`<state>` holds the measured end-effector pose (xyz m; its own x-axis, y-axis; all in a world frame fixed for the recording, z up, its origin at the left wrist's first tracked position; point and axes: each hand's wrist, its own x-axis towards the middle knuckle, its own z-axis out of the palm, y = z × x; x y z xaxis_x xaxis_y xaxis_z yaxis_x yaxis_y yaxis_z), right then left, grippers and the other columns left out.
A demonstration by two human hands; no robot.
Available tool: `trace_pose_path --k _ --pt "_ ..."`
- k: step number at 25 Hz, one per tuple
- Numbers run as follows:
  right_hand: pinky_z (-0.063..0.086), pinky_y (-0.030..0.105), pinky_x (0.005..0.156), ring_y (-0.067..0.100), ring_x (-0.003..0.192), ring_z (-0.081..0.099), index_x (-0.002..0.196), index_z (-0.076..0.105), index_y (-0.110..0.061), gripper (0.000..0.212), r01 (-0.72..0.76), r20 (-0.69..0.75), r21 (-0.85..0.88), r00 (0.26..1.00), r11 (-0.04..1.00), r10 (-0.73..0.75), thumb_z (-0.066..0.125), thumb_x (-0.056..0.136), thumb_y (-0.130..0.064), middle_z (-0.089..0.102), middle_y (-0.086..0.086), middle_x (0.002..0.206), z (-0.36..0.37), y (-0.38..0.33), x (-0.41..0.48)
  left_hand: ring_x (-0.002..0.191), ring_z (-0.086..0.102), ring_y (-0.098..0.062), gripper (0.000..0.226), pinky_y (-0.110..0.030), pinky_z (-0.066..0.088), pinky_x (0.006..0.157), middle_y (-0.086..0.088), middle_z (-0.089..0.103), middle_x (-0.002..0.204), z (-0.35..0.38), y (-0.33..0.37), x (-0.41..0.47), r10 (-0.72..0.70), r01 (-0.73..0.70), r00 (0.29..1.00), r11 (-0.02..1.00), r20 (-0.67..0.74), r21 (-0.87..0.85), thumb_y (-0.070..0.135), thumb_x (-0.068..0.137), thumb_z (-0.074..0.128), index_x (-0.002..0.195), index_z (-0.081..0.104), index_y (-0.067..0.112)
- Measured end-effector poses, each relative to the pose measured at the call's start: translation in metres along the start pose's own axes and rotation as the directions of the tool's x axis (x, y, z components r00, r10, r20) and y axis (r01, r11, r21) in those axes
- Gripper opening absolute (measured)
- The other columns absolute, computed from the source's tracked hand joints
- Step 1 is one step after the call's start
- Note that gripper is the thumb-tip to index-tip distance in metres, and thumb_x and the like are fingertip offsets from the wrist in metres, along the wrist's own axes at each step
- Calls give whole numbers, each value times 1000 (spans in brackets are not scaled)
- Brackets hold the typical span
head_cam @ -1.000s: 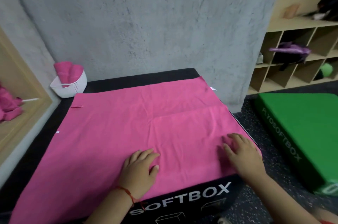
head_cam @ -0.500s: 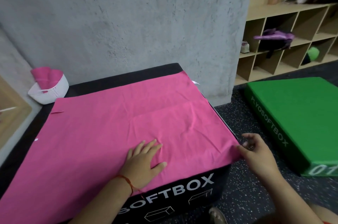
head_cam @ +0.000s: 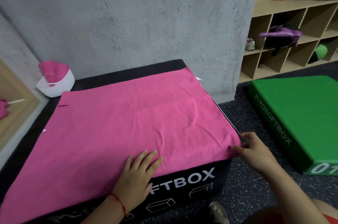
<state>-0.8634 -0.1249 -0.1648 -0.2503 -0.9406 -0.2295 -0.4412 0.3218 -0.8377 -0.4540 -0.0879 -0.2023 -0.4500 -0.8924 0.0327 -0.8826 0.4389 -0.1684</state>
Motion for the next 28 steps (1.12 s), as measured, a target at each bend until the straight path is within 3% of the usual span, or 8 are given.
trace_pose_path --k 5,8,10,13,18,21,25,28 --pt "49 38 71 13 69 62 115 65 -37 20 213 -233 330 963 920 -139 73 100 -27 68 9 86 -10 -8 -5 143 48 -32 122 -64 42 107 1 42 162 3 6 -12 -166 165 985 986 58 14 29 56 91 163 32 29" --pt "51 41 71 18 71 65 109 71 -36 10 212 -243 304 960 929 -139 72 101 -32 74 4 92 -11 -9 -7 131 59 -28 84 -56 49 102 6 55 151 5 -5 -31 -109 109 985 994 -134 -3 23 68 75 150 54 29" --pt "57 50 86 29 91 72 103 75 -33 4 214 -252 291 957 932 -142 71 101 -31 77 -1 95 -9 -12 -8 117 68 -24 58 -43 51 99 7 67 135 2 -18 -48 -109 107 939 994 -325 -24 22 79 54 135 68 24" --pt "57 48 92 23 92 72 103 75 -28 6 275 -297 327 938 904 -177 69 102 -28 78 -1 98 -13 -29 -4 95 73 -25 41 -34 45 92 2 76 111 -4 -52 -70 -212 210 859 976 -466 -56 23 85 47 110 79 16" --pt "52 26 72 4 76 67 107 77 -16 13 254 -112 385 967 887 -228 64 106 -18 78 6 99 -17 -57 -11 79 67 -30 36 -44 54 71 1 73 93 -4 -113 -101 -412 383 844 911 -342 -151 34 90 44 97 75 17" --pt "57 28 78 15 83 72 113 74 -9 16 238 12 460 962 856 -274 64 101 -3 78 15 105 -18 -59 -15 78 64 -24 31 -40 55 65 10 68 87 -2 -126 -124 -421 379 866 905 -271 -195 42 88 46 90 71 24" --pt "58 37 92 26 101 74 124 72 -26 65 339 127 174 923 925 -362 71 80 22 76 9 114 -21 -35 -17 78 64 -24 9 -36 50 64 12 66 83 -5 -128 -144 -547 462 803 822 -236 -334 26 92 72 85 67 28" --pt "52 14 91 0 100 66 113 76 -39 70 473 26 -247 876 846 -482 81 71 16 66 -12 112 -14 -21 -14 79 67 -32 11 -39 51 65 1 70 83 -19 -127 -137 -598 470 753 781 -274 -412 21 94 73 88 64 24"
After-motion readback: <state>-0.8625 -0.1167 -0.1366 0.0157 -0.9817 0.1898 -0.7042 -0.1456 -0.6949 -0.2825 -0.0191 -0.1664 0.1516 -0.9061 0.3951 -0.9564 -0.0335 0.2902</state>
